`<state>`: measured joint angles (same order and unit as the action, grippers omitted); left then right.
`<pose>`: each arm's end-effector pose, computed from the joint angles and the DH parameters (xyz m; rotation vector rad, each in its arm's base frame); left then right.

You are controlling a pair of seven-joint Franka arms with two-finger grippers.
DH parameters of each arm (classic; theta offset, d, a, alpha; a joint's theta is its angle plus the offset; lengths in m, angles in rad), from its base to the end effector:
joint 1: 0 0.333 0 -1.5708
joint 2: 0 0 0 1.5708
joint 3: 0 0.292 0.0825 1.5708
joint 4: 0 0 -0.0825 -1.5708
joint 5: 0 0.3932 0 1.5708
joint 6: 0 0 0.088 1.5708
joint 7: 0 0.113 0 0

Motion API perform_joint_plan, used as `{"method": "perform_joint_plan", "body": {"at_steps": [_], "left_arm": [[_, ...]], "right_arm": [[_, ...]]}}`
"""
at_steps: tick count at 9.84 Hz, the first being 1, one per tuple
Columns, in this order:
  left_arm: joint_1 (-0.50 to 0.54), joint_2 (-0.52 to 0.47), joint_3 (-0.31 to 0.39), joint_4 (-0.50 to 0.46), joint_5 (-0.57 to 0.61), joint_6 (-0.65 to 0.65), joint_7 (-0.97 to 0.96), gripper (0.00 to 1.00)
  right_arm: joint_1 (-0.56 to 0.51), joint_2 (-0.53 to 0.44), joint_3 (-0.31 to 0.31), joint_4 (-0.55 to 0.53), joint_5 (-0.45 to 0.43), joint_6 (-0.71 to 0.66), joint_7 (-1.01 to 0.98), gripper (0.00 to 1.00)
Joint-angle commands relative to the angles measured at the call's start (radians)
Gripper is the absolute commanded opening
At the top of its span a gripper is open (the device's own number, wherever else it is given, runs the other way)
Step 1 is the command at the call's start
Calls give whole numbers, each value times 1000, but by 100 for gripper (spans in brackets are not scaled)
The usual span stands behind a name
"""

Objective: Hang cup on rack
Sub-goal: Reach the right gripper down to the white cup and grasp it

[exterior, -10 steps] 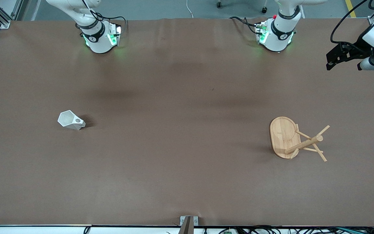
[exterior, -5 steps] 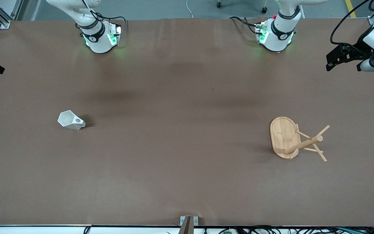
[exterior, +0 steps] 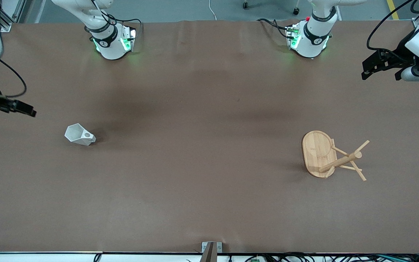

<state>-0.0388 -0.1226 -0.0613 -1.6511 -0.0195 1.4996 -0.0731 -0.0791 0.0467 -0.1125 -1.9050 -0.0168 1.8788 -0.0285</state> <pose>0.5173 -0.0562 0.6163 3.1315 -0.0431 -0.0471 0.5606 -0.1095 0.4323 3.1168 -0.2459 -0.1165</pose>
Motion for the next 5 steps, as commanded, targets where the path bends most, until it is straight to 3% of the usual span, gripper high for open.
{"method": "perform_joint_plan", "body": {"at_steps": [1, 5], "left_arm": [[3, 12, 0, -21, -13, 10, -8, 100], [2, 14, -8, -15, -2, 4, 1, 100]], "right_arm": [[-1, 37, 5, -97, -5, 148, -36, 100], [-4, 105, 5, -279, -5, 449, -102, 100]]}}
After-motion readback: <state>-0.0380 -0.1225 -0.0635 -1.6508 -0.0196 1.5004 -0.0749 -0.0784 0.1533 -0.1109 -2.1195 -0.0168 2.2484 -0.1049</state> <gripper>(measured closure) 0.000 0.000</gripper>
